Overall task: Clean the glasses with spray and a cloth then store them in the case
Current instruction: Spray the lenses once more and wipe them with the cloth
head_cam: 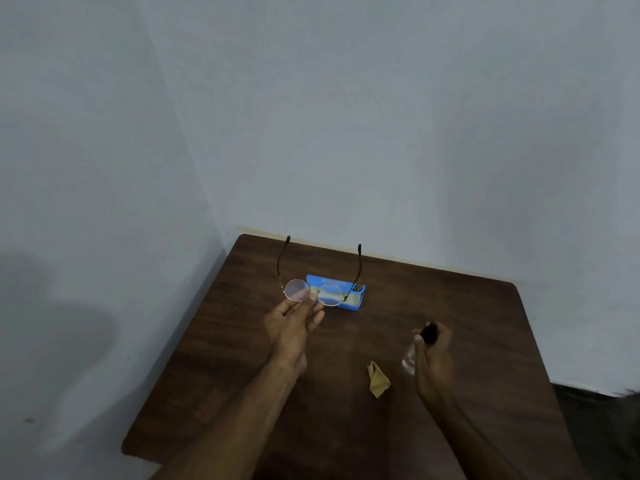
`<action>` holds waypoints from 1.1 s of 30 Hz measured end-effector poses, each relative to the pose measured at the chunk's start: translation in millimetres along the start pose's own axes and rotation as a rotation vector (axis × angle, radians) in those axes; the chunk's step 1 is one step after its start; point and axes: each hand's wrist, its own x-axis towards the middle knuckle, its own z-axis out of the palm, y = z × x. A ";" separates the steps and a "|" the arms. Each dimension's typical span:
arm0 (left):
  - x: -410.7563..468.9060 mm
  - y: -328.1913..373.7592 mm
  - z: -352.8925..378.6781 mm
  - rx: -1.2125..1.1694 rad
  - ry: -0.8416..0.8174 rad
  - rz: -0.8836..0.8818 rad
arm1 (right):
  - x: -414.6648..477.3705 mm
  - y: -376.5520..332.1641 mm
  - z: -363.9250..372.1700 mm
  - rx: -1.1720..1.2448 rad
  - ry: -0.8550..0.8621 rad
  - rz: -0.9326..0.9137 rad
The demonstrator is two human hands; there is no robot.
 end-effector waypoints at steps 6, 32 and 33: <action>-2.4 -4.1 0.0 0.002 -0.017 0.005 | 14.8 33.2 5.3 -0.102 -0.115 0.100; -1.3 -21.3 2.3 0.001 -0.082 -0.092 | -36.4 73.0 27.8 -0.116 0.286 0.064; -0.9 -21.4 1.2 0.001 -0.082 -0.096 | -41.4 75.5 33.0 -0.166 0.248 0.061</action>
